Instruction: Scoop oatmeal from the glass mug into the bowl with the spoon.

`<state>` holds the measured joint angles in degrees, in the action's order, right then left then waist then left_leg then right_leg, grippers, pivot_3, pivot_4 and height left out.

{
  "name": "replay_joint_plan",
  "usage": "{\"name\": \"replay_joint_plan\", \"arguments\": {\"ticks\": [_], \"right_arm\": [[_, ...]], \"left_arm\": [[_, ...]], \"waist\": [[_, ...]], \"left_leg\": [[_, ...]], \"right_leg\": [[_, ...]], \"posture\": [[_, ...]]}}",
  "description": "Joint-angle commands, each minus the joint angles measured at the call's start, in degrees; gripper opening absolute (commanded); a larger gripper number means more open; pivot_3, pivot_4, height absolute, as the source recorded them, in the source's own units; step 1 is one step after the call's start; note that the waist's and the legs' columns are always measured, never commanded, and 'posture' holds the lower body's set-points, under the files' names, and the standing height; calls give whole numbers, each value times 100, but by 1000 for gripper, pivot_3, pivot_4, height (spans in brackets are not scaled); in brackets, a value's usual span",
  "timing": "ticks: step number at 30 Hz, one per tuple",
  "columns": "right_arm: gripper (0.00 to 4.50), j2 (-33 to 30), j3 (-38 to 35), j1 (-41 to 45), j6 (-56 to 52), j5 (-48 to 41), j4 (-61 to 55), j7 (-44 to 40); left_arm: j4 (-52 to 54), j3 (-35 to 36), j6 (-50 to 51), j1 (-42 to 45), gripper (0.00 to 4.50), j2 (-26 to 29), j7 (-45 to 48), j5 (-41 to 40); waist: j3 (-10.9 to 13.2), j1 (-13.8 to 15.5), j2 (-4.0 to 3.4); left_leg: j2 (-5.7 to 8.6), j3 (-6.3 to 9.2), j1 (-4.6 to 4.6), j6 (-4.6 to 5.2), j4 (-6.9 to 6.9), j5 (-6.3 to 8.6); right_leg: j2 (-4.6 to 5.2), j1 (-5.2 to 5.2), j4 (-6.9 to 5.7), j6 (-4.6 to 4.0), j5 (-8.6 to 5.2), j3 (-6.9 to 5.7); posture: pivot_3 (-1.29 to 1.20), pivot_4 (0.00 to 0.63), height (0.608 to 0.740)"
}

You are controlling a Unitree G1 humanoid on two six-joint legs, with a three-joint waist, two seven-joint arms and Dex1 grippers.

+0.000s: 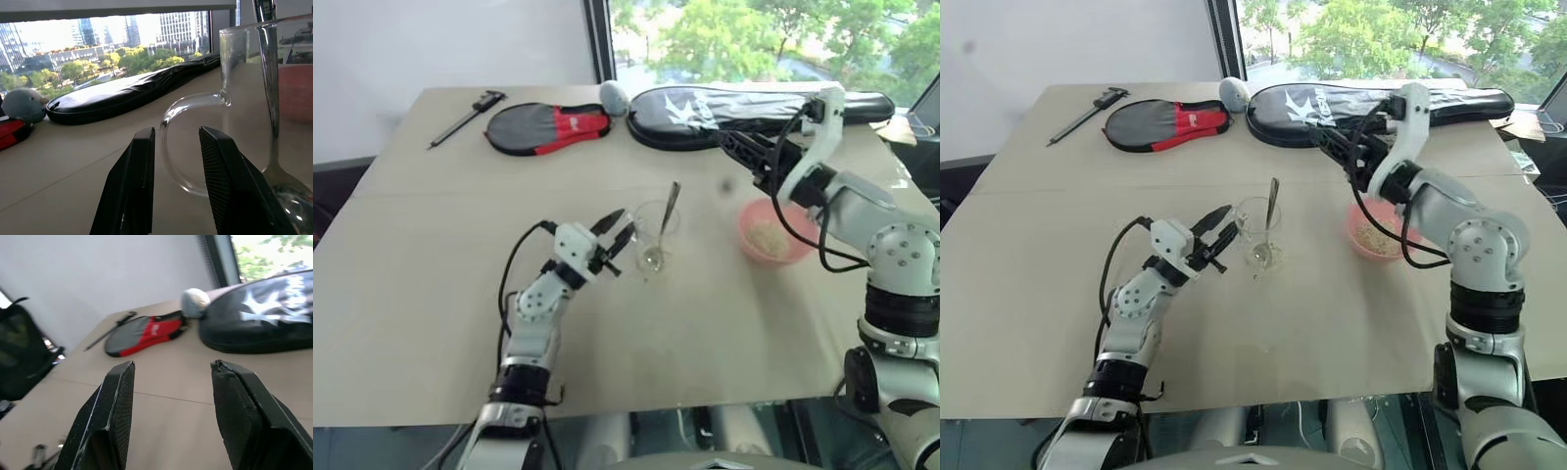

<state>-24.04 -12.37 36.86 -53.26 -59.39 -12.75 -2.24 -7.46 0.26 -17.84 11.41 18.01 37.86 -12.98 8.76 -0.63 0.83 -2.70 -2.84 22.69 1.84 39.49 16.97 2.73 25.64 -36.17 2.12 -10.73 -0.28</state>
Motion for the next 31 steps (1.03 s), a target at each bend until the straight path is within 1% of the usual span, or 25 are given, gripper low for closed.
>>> {"name": "replay_joint_plan", "arguments": {"ticks": [1,3,4,5,6,7,8,9,10,11,13,14,16,18,22,26,31], "right_arm": [[2488,-319,-129,-424,651,635,-413,-475],[2488,-114,-390,-723,996,559,-524,-604],[2488,16,-535,-897,1186,401,-655,-793],[2488,-24,-551,-1240,1351,377,-918,-1199],[2488,-168,-454,-1599,1512,536,-1174,-1627],[3139,-286,-364,-1847,1627,680,-1337,-1924],[3499,-401,-272,-2133,1746,831,-1499,-2200],[3775,-446,-241,-2348,1822,890,-1599,-2380],[4223,-482,-220,-2618,1916,968,-1685,-2519],[4500,-580,-141,-2952,2100,1165,-1786,-2759],[4500,-869,118,-3729,2578,1725,-1959,-3388],[4500,-842,117,-4089,2677,1767,-1968,-3494],[4500,-751,63,-4505,2820,1836,-1863,-3523],[4500,-775,72,-4766,3090,2112,-1635,-3742],[4500,-814,137,-5133,3739,2626,-1118,-4210],[4500,-765,169,-5270,4214,2922,-675,-4505],[4500,-732,143,-5276,4421,3012,-341,-4633]], "left_arm": [[1044,199,432,-528,1459,410,231,-371],[1461,280,493,-875,1459,628,340,-475],[1673,360,596,-1034,1725,704,314,-562],[1947,465,779,-1242,2025,776,257,-711],[2186,541,954,-1436,2205,827,207,-851],[2356,592,1089,-1563,2728,855,175,-947],[2518,620,1182,-1738,3280,896,176,-987],[2636,633,1238,-1888,3508,927,186,-999],[2758,671,1311,-2076,3884,946,176,-1030],[2882,733,1387,-2287,4422,952,151,-1087],[3116,855,1564,-2738,4422,929,45,-1157],[3229,896,1640,-3002,4422,910,-8,-1158],[3347,951,1745,-3406,4422,886,-143,-1038],[3336,982,1691,-3764,4422,845,-315,-729],[3285,908,1543,-4208,4422,716,-380,-529],[3149,812,1402,-4193,4422,619,-423,-318],[3100,700,1291,-4155,4422,526,-483,-113]], "waist": [[-1,-3,1],[-1,-7,1],[-1,-11,1],[0,-8,-1],[1,-1,-3],[1,2,-3],[2,2,-5],[0,4,-2],[-2,-1,2],[-3,-1,2],[-4,1,4],[-4,0,5],[-3,-3,4],[-2,-10,7],[-3,-8,17],[-2,9,14],[-2,10,15]], "left_leg": [[0,0,1,0,0,0],[-1,1,-1,0,-4,1],[-3,1,-2,0,-5,1],[-4,2,-2,0,-10,1],[-6,2,-2,0,-10,1],[-7,4,-1,0,-10,1],[-7,6,-2,0,-10,1],[-6,5,-4,1,-9,1],[-4,6,-6,1,-8,1],[-5,6,-13,1,-8,2],[-4,3,-22,1,-8,2],[-4,3,-23,1,-9,2],[-6,1,-28,0,-9,2],[-6,0,-36,0,-9,2],[-7,-3,-109,-1,-8,3],[-8,2,-107,-1,-8,3],[-8,-3,-101,0,-9,3]], "right_leg": [[-1,1,1,0,0,0],[-1,1,3,0,-1,0],[-2,0,7,0,-1,-1],[-3,1,8,0,-1,-1],[-5,2,7,0,-1,-1],[-4,2,8,0,-1,-1],[-4,-2,10,0,-2,-4],[-1,-1,9,0,-1,1],[-1,-5,14,1,-1,1],[-1,-11,17,1,-2,3],[-1,-17,17,1,-4,7],[-2,-17,17,1,-6,7],[-4,-19,17,-8,-12,8],[-6,-19,15,-9,-23,16],[-4,-84,21,2,-34,21],[-2,-82,21,2,-35,21],[-5,-80,24,1,-35,18]], "posture": [[0,150,740],[0,150,740],[0,150,740],[0,150,740],[0,150,740],[0,150,740],[0,150,740],[0,150,740],[0,150,740],[0,150,740],[0,150,740],[0,150,740],[0,150,740],[0,150,740],[0,150,740],[0,150,740],[0,150,740]]}}
